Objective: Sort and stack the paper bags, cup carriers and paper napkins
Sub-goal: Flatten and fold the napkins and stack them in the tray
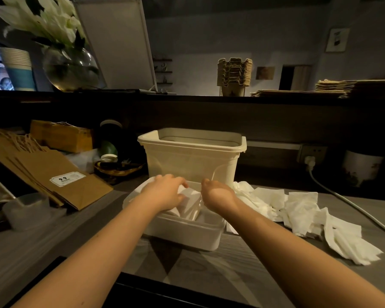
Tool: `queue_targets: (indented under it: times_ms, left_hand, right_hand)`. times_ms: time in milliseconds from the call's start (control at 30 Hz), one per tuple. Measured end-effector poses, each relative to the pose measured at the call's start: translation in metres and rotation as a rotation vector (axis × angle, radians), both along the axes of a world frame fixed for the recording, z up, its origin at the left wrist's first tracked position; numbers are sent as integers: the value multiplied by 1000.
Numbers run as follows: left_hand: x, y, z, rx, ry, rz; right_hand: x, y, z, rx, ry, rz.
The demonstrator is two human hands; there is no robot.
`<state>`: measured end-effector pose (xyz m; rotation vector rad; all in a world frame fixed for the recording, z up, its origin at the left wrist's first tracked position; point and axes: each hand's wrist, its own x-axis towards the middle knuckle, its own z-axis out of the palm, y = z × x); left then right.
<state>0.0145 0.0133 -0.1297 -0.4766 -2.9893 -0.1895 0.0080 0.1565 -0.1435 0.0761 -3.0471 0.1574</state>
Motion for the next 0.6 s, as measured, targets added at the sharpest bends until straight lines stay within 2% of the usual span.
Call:
queue_targets:
  times_ms: [67, 167, 367, 600]
  left_hand:
    - [0, 14, 0, -76, -103, -50]
    - [-4, 31, -6, -288, -257, 19]
    - [-3, 36, -7, -237, -275, 58]
    - [-2, 28, -3, -240, -249, 22]
  right_hand:
    - [5, 1, 2, 94, -26, -2]
    - [5, 1, 0, 120, -92, -12]
    - [3, 4, -1, 145, -167, 53]
    - [-2, 4, -10, 210, -120, 137]
